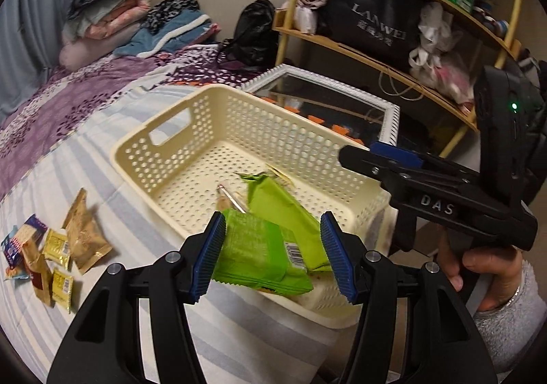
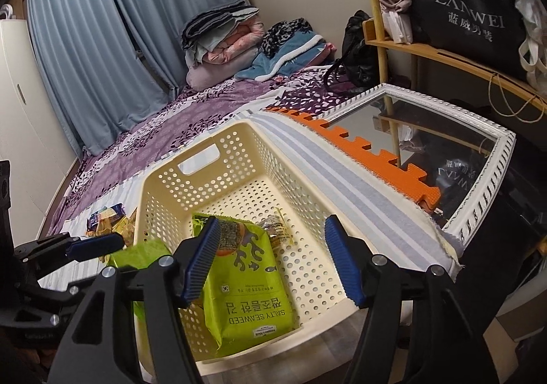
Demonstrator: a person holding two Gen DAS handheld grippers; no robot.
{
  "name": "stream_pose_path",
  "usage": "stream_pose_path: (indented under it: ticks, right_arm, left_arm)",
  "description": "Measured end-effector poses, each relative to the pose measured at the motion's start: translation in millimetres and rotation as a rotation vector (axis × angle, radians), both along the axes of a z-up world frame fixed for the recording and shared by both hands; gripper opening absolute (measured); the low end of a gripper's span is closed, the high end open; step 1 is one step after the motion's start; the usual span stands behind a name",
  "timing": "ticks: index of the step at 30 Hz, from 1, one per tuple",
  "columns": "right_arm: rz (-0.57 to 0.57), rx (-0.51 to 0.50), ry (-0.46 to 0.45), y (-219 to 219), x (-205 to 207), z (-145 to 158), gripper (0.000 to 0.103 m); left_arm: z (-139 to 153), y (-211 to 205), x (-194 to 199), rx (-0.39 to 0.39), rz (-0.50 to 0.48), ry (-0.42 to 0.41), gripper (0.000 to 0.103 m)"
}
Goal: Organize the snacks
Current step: 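Carry the wafer pack and green snack bag to the cream basket and lower them in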
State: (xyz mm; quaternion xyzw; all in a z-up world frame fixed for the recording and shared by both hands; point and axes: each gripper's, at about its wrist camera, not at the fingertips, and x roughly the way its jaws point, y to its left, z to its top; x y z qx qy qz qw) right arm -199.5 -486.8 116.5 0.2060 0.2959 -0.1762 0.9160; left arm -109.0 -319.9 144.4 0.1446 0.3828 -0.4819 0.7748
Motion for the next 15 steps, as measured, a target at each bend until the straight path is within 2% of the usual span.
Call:
stream_pose_path:
  ticks: [4,6,7,8,15]
  right_arm:
    - [-0.006,0.002,-0.005,-1.5,-0.7,0.0,0.064]
    - [-0.003,0.005,-0.008,-0.5,0.8,0.7,0.064]
    - [-0.001,0.004,-0.009,0.2,1.9,1.0,0.065]
    - [0.002,0.004,-0.011,0.9,2.5,1.1,0.068]
    - [0.017,0.005,-0.017,4.3,5.6,2.4,0.069]
  left_arm:
    - [-3.0,3.4,3.0,0.006,0.005,0.011,0.06]
    - [-4.6,8.6,7.2,0.006,0.025,0.025,0.071]
    - [-4.2,11.5,8.7,0.003,0.038,0.023,0.079]
    - [-3.5,14.7,9.8,-0.001,0.049,0.019,0.082]
    - [1.5,38.0,22.8,-0.007,0.131,-0.017,0.082]
